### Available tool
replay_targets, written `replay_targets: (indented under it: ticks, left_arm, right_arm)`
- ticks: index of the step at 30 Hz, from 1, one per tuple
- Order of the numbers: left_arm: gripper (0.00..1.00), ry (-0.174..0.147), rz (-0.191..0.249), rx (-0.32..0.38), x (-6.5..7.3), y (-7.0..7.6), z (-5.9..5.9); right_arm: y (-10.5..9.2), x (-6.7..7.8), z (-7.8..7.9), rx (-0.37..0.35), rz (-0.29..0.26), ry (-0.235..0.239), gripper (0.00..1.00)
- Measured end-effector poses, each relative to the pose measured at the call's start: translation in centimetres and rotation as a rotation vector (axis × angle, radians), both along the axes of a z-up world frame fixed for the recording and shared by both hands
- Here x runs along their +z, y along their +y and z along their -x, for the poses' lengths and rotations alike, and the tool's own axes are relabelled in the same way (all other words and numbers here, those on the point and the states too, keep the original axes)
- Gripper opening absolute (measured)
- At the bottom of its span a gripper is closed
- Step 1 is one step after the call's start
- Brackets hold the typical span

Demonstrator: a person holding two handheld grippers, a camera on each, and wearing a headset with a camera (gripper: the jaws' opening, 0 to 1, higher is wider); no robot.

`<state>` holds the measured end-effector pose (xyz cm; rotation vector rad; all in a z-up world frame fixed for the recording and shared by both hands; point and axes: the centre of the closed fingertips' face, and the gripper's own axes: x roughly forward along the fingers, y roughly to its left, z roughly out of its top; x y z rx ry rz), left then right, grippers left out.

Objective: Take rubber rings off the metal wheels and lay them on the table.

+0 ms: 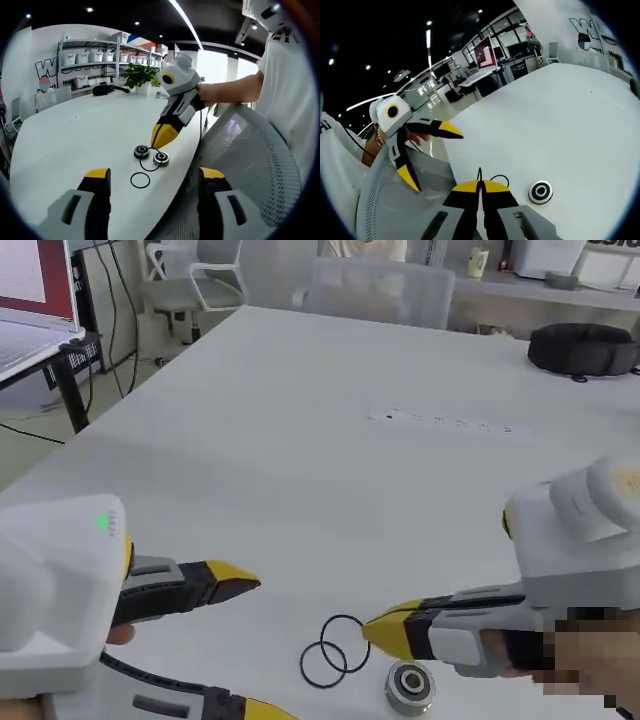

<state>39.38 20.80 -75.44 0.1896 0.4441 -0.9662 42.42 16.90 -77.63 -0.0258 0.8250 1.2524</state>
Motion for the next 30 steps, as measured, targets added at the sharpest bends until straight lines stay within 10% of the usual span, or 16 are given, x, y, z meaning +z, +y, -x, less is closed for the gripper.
replay_targets:
  ticks: [17,30]
  left_arm:
    - [0.68,0.002,-0.006,0.006,-0.1,0.1,0.0]
    - [0.68,0.028,0.002,0.016,-0.4,0.2,0.0]
  right_arm:
    - [-0.2,-4.0,-1.3,-0.032,0.093,0.053,0.00]
    - [-1.0,-5.7,-1.8,-0.145,0.033,0.177,0.00]
